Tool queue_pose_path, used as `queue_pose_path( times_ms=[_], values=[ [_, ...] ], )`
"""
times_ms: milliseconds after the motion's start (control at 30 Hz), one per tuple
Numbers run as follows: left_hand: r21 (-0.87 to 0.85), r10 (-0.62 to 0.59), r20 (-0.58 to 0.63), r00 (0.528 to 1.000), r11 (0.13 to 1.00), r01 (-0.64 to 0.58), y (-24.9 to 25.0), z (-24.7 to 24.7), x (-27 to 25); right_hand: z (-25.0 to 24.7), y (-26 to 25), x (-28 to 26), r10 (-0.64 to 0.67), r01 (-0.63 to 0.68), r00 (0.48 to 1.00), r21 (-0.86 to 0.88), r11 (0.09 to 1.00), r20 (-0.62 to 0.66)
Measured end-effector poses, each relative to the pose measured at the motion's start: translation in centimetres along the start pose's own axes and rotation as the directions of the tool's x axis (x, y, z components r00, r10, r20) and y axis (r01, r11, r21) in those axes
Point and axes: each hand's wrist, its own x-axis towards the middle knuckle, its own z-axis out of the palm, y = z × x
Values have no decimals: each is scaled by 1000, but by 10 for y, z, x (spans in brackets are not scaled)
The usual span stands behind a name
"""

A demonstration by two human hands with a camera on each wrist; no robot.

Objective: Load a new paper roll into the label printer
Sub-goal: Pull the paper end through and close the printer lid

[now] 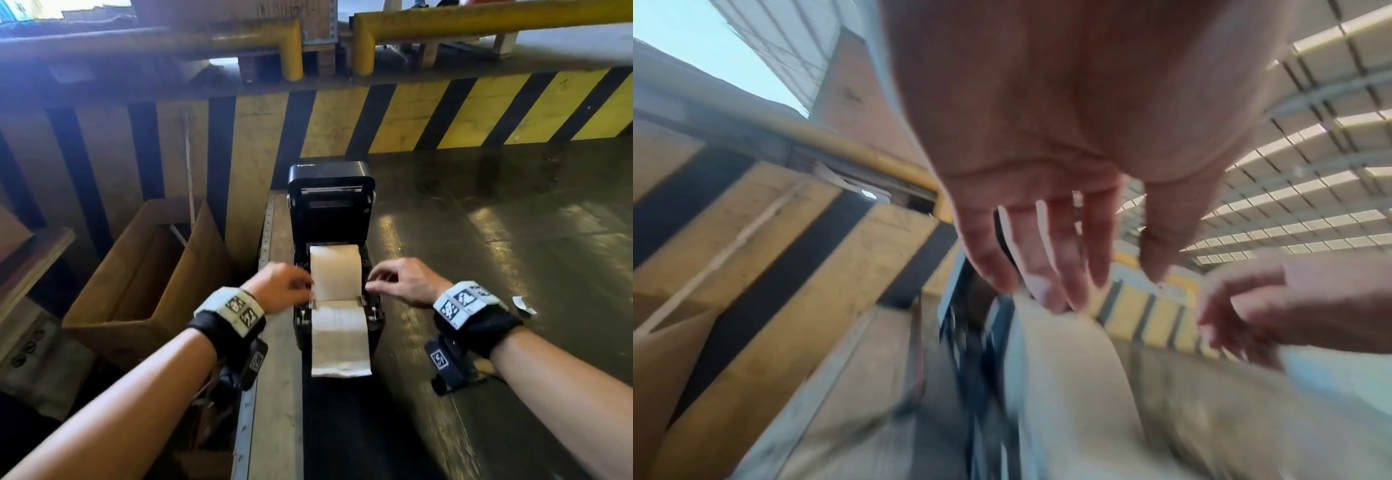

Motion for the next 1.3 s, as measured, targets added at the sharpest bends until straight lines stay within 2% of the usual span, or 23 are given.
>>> queue_pose_path(
  times_ms=[67, 133, 200, 300, 400, 500, 600, 733, 1033, 1166, 1300],
  values=[
    [-130, -100, -237, 966, 989, 71, -9, -37, 25, -29, -6, 23, 17, -16, 987, 5, 1000, -159],
    [-288, -240, -384, 892, 949, 132, -21, -65, 52, -52, -13, 47, 36, -24, 951, 42, 999, -307],
    [-393, -370, -428, 825, 898, 198, -34, -85, 80, -69, -16, 73, 53, -16, 905, 92, 996, -422],
    [-498, -468, -395, 790, 832, 245, -46, -101, 117, -86, -18, 110, 122, -34, 860, 183, 982, -496],
    [-563, -507, -343, 791, 785, 259, -52, -102, 147, -90, -14, 140, 210, -87, 851, 266, 960, -481],
    [-622, -518, -309, 798, 745, 242, -52, -96, 165, -86, -6, 162, 279, -138, 870, 342, 929, -406],
    [-628, -488, -316, 814, 751, 206, -50, -88, 173, -78, -1, 172, 308, -158, 893, 411, 898, -329],
    [-619, -474, -309, 825, 758, 203, -48, -85, 167, -69, -5, 169, 321, -158, 888, 437, 886, -330],
    [-585, -411, -335, 848, 796, 155, -20, -67, 100, -44, -11, 103, 276, -68, 885, 485, 872, -374],
    [-603, -412, -323, 852, 784, 151, -8, -45, 63, -27, -10, 66, 264, -92, 906, 455, 886, -330],
    [-520, -377, -295, 878, 834, 183, 3, -19, 31, -4, -3, 32, 214, -104, 942, 383, 918, -259]
  ],
)
